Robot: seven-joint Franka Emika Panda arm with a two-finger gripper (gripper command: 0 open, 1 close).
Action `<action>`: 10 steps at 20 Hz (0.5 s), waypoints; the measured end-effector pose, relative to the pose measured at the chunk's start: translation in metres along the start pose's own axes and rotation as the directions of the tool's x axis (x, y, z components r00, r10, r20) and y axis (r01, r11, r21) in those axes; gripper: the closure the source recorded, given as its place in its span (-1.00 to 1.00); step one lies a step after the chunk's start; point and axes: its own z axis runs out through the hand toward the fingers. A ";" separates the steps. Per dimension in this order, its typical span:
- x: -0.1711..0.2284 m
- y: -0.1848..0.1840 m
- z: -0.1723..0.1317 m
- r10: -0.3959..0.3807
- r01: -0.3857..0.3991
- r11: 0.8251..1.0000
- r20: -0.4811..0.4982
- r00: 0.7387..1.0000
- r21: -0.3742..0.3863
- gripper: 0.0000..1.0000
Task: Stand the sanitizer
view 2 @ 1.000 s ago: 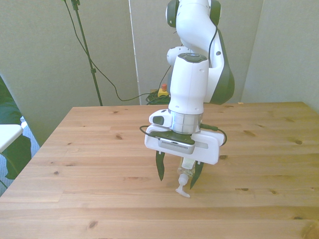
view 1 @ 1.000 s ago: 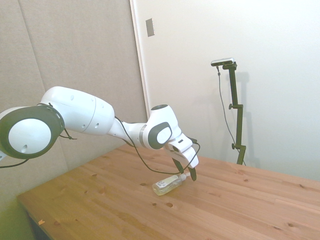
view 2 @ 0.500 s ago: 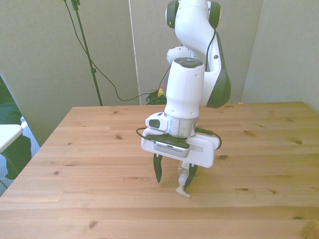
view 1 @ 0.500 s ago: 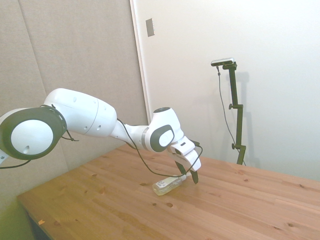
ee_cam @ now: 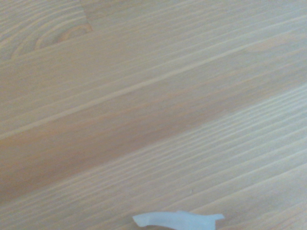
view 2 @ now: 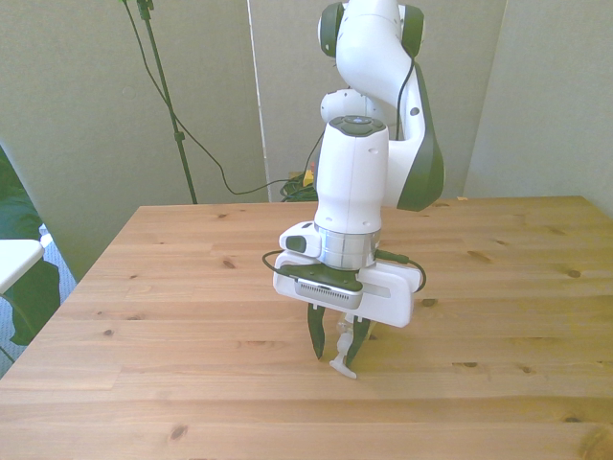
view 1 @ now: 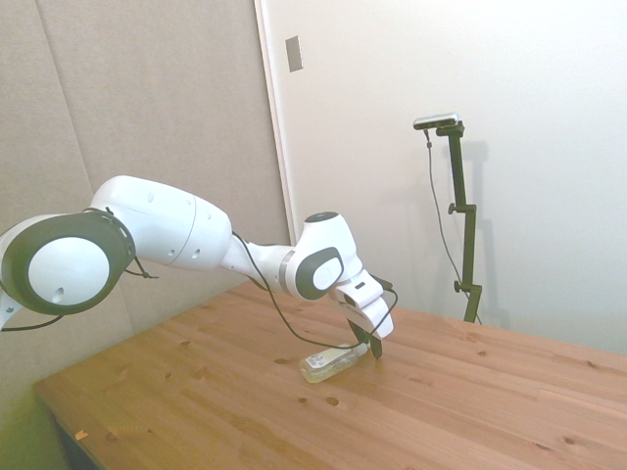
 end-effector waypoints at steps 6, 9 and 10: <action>0.006 -0.004 0.001 0.027 -0.027 1.000 0.026 0.999 -0.009 1.00; 0.008 -0.006 0.002 0.030 -0.030 1.000 0.026 0.999 -0.009 1.00; 0.007 -0.006 0.001 0.032 -0.032 0.999 0.026 0.999 -0.008 1.00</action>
